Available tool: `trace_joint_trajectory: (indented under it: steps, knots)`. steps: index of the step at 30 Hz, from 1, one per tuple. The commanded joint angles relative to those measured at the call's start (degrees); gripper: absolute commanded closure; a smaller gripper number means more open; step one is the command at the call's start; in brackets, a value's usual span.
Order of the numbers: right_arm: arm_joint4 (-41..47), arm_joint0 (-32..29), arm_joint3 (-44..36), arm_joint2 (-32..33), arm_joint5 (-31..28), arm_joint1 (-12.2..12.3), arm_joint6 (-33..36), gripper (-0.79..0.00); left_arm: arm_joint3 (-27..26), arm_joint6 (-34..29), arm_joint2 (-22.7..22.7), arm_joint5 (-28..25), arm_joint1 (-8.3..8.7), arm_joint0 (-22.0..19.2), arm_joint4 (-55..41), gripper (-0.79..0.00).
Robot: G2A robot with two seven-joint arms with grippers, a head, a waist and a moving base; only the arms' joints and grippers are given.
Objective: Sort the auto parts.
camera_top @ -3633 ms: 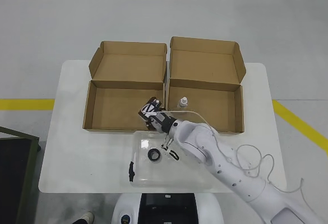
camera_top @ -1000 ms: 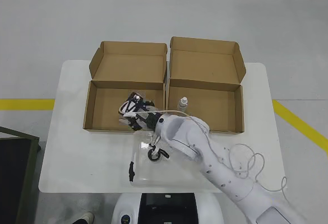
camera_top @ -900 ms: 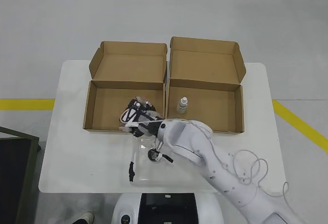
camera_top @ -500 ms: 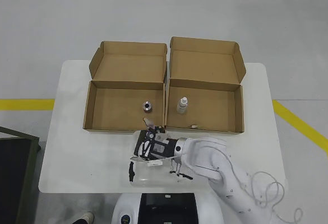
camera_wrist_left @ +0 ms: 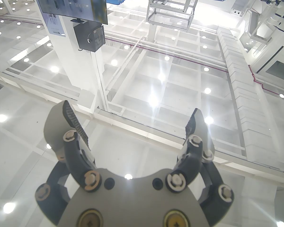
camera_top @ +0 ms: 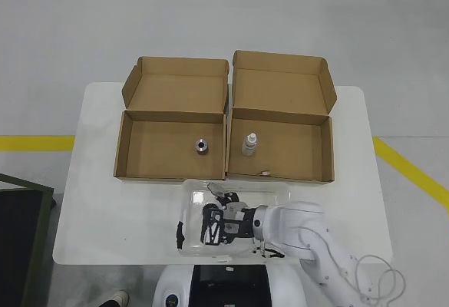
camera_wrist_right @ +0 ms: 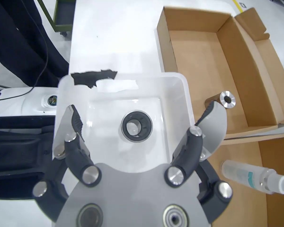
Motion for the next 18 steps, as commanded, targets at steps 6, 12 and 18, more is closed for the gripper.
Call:
trace_joint_trajectory:
  steps: [6,12,18]
  knots:
    - [-1.8,-0.6,1.4,-0.5,2.6,0.3,-2.9,-0.773,0.0,0.0,0.0,0.0,0.0,0.0,0.0,-0.785]
    - [-3.1,-1.3,2.3,-0.7,2.6,0.8,-3.9,-0.73,0.0,0.0,0.0,0.0,0.0,0.0,0.0,-0.785]
    - [-2.7,-1.1,4.5,-1.0,4.3,0.9,-4.2,-0.696,0.0,0.0,0.0,0.0,0.0,0.0,0.0,-0.785]
